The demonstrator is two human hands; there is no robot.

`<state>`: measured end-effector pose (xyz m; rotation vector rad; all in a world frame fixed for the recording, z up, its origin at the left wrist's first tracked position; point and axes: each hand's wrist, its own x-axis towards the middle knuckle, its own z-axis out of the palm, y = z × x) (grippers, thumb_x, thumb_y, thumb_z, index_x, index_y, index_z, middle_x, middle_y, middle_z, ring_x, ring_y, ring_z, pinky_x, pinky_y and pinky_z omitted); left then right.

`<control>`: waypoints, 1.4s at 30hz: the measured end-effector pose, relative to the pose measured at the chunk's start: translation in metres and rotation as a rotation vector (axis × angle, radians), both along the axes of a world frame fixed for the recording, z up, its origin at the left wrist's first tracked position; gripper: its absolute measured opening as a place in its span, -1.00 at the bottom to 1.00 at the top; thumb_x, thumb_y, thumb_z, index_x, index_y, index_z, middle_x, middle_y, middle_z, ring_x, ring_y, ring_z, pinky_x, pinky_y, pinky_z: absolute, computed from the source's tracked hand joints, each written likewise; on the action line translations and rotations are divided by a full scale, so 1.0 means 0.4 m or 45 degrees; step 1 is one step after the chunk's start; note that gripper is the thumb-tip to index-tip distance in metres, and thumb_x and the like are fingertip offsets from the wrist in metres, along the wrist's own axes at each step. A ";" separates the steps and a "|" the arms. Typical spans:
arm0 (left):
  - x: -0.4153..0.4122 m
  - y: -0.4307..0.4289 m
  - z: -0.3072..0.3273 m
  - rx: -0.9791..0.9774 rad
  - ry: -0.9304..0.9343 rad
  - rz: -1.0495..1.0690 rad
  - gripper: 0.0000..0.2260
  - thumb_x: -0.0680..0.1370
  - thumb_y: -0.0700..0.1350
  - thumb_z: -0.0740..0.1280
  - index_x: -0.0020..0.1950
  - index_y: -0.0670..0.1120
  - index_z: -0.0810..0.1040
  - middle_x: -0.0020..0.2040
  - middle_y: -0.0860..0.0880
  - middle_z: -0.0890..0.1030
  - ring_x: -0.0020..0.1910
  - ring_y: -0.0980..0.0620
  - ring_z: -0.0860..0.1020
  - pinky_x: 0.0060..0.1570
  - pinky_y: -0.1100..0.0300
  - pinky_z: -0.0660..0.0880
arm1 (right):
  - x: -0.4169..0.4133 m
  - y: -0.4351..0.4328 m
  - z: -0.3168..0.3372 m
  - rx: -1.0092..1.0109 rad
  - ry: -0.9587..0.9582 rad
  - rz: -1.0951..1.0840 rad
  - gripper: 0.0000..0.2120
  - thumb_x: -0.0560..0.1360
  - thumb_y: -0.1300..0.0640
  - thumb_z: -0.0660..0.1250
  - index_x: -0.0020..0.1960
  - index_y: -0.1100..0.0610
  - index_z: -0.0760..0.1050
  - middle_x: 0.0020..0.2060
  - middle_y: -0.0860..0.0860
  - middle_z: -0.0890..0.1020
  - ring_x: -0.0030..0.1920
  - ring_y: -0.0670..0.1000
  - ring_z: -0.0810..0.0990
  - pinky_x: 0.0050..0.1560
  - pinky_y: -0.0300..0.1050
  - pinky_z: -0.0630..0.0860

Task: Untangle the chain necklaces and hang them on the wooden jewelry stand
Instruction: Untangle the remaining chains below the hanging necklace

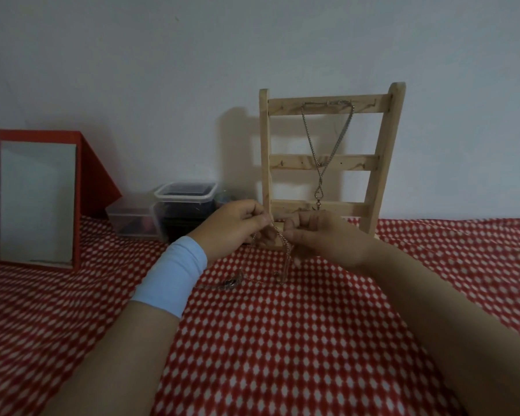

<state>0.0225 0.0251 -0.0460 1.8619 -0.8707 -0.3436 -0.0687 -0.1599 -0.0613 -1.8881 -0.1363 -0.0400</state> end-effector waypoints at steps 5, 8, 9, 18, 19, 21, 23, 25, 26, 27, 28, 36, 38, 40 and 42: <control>-0.021 -0.009 0.003 -0.131 0.216 -0.049 -0.87 0.64 -0.19 0.24 -0.05 -0.18 0.54 -0.19 -0.10 0.68 -0.23 0.00 0.66 -0.24 0.24 0.57 | 0.008 0.007 -0.007 0.093 -0.012 -0.042 -0.76 0.70 0.18 0.19 0.14 0.20 0.63 -0.07 0.20 0.71 -0.23 0.14 0.63 -0.12 -0.06 0.61; -0.015 -0.007 0.004 -0.091 0.155 0.011 -0.87 0.62 -0.13 0.28 -0.03 -0.15 0.57 -0.16 -0.11 0.70 -0.19 -0.04 0.68 -0.15 0.15 0.58 | 0.009 0.004 -0.006 0.107 -0.015 -0.087 -0.79 0.63 0.14 0.31 0.09 0.24 0.66 -0.01 0.21 0.72 -0.23 0.10 0.63 -0.10 -0.06 0.62; -0.012 -0.006 0.003 -0.074 0.128 0.029 -0.88 0.61 -0.11 0.30 -0.03 -0.13 0.59 -0.16 -0.09 0.71 -0.18 -0.05 0.68 -0.09 0.08 0.59 | 0.010 0.005 -0.007 0.114 -0.036 -0.127 -0.85 0.59 0.18 0.37 0.03 0.23 0.68 -0.01 0.18 0.73 -0.26 0.05 0.63 -0.13 -0.10 0.63; -0.012 -0.014 -0.018 0.034 0.110 0.119 -0.81 0.44 -0.10 0.51 0.02 -0.08 0.65 -0.16 -0.02 0.71 -0.24 0.06 0.62 -0.24 0.24 0.53 | 0.013 0.012 -0.014 0.296 0.045 -0.250 -0.94 0.51 0.24 0.46 -0.07 0.18 0.71 -0.11 0.11 0.74 -0.28 0.06 0.61 -0.16 -0.07 0.64; -0.009 -0.015 -0.021 0.034 0.105 0.133 -0.81 0.43 -0.09 0.52 0.01 -0.06 0.66 -0.13 -0.01 0.72 -0.19 0.09 0.64 -0.23 0.27 0.53 | 0.012 0.014 -0.013 0.312 0.058 -0.253 -0.93 0.52 0.24 0.44 -0.06 0.19 0.71 -0.11 0.11 0.75 -0.30 0.07 0.61 -0.17 -0.08 0.65; -0.006 -0.014 -0.025 0.024 0.104 0.152 -0.82 0.42 -0.11 0.53 -0.01 -0.04 0.67 -0.11 0.00 0.72 -0.10 0.10 0.68 -0.10 0.29 0.55 | 0.011 0.015 -0.011 0.303 0.073 -0.269 -0.92 0.53 0.24 0.44 -0.03 0.22 0.71 -0.11 0.13 0.75 -0.33 0.06 0.62 -0.24 -0.12 0.64; -0.004 -0.013 -0.026 0.033 0.075 0.155 -0.83 0.41 -0.12 0.54 -0.02 -0.03 0.69 -0.10 0.03 0.72 -0.06 0.12 0.68 0.04 0.27 0.56 | 0.010 0.015 -0.008 0.248 0.072 -0.299 -0.89 0.52 0.24 0.46 0.00 0.26 0.70 -0.12 0.17 0.75 -0.36 0.04 0.65 -0.27 -0.16 0.64; -0.005 -0.013 -0.026 0.066 0.030 0.147 -0.85 0.43 -0.10 0.53 -0.02 0.00 0.69 -0.09 0.06 0.72 -0.06 0.17 0.67 0.06 0.29 0.54 | 0.010 0.016 -0.006 0.187 0.054 -0.333 -0.87 0.51 0.25 0.48 0.00 0.31 0.70 -0.15 0.19 0.75 -0.37 0.01 0.67 -0.28 -0.19 0.65; -0.005 -0.014 -0.025 0.096 0.002 0.146 -0.87 0.43 -0.09 0.52 -0.03 0.02 0.69 -0.10 0.08 0.71 -0.06 0.19 0.66 0.05 0.32 0.53 | 0.009 0.016 -0.006 0.151 0.041 -0.350 -0.87 0.50 0.26 0.48 -0.01 0.33 0.69 -0.17 0.18 0.75 -0.36 0.00 0.68 -0.27 -0.20 0.66; -0.006 -0.014 -0.024 0.133 -0.031 0.148 -0.89 0.44 -0.08 0.52 -0.05 0.06 0.69 -0.09 0.11 0.70 -0.06 0.21 0.64 0.04 0.35 0.50 | 0.008 0.018 -0.006 0.109 0.028 -0.364 -0.87 0.51 0.27 0.47 -0.02 0.34 0.68 -0.19 0.17 0.75 -0.33 0.01 0.70 -0.24 -0.20 0.67; -0.005 -0.015 -0.022 0.173 -0.063 0.148 -0.90 0.45 -0.07 0.51 -0.07 0.09 0.68 -0.09 0.14 0.69 -0.05 0.23 0.62 0.03 0.37 0.48 | 0.008 0.019 -0.006 0.056 0.014 -0.367 -0.88 0.52 0.26 0.47 -0.04 0.34 0.68 -0.20 0.14 0.75 -0.29 0.03 0.72 -0.21 -0.20 0.68; -0.015 -0.028 -0.010 0.600 -0.184 0.118 -0.78 0.49 -0.03 0.39 -0.14 -0.18 0.69 -0.16 -0.07 0.68 -0.08 0.03 0.62 0.07 0.14 0.53 | 0.007 0.040 0.002 -0.766 -0.122 -0.270 -0.91 0.57 0.11 0.40 -0.03 0.07 0.69 -0.18 -0.07 0.72 -0.19 -0.12 0.70 -0.11 -0.25 0.65; -0.019 -0.031 -0.008 0.694 -0.182 0.102 -0.74 0.49 -0.01 0.38 -0.25 -0.19 0.60 -0.25 -0.12 0.58 -0.19 0.00 0.57 0.01 0.08 0.52 | 0.004 0.050 0.007 -0.928 -0.146 -0.290 -0.90 0.57 0.04 0.37 0.01 0.00 0.65 -0.12 -0.15 0.67 -0.13 -0.17 0.63 -0.09 -0.25 0.60; -0.021 -0.028 -0.002 0.766 -0.174 0.069 -0.78 0.49 -0.01 0.36 -0.25 -0.14 0.56 -0.27 -0.08 0.51 -0.24 0.02 0.50 -0.11 0.12 0.47 | 0.004 0.055 0.006 -1.038 -0.102 -0.251 -0.83 0.61 -0.01 0.29 0.09 0.01 0.61 -0.05 -0.13 0.62 -0.06 -0.11 0.59 -0.04 -0.18 0.55; -0.019 -0.019 0.004 0.765 -0.204 0.019 -0.80 0.50 -0.04 0.36 -0.28 -0.12 0.55 -0.29 0.01 0.53 -0.26 0.07 0.49 -0.16 0.19 0.42 | 0.001 0.061 0.004 -1.115 -0.024 -0.155 -0.74 0.65 -0.02 0.19 0.18 0.07 0.57 0.02 -0.06 0.61 -0.01 -0.07 0.54 -0.04 -0.15 0.46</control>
